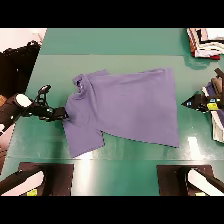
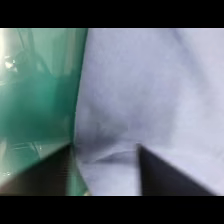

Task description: Fold the shirts.

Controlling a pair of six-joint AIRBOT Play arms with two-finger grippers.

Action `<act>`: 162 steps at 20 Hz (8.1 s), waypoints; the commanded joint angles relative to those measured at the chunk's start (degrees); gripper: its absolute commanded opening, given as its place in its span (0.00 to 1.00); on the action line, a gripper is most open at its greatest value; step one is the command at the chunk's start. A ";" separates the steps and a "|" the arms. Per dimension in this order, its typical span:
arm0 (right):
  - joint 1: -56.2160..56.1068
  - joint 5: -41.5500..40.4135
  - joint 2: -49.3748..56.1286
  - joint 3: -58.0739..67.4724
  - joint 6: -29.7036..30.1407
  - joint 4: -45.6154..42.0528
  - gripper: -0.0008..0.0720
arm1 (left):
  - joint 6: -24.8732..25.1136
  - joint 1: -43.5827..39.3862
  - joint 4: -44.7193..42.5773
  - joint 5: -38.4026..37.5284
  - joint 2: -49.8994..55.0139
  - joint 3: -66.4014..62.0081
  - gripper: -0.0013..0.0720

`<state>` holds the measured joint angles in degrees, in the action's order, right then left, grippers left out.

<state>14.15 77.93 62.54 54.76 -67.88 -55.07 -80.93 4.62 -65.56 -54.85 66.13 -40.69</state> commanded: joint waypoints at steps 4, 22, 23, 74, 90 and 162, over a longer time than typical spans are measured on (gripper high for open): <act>0.07 -0.13 -0.48 -0.48 0.02 -0.68 0.54 | 0.37 0.04 1.51 -1.16 0.42 0.26 0.43; 6.12 1.36 -0.50 -28.83 -3.48 -13.25 0.67 | 0.37 0.04 1.60 -0.70 -3.76 -0.57 0.05; 4.81 0.09 -0.48 -29.70 -3.56 -13.03 0.66 | 0.37 0.04 1.60 -0.70 -3.76 -0.57 0.05; -6.84 3.32 23.89 40.65 -11.13 -11.08 0.03 | 3.15 0.04 6.12 -11.37 15.69 -45.48 0.05; -12.37 1.38 44.85 57.11 -12.24 -18.71 0.03 | 10.49 1.07 4.66 -13.29 31.85 -55.76 0.05; 6.82 -12.31 0.59 -23.69 -5.35 -1.38 0.17 | 3.41 0.35 22.40 -5.73 -15.58 18.78 0.05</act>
<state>22.65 66.30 63.16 31.40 -73.60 -57.32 -77.54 4.97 -43.07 -59.94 50.59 -21.85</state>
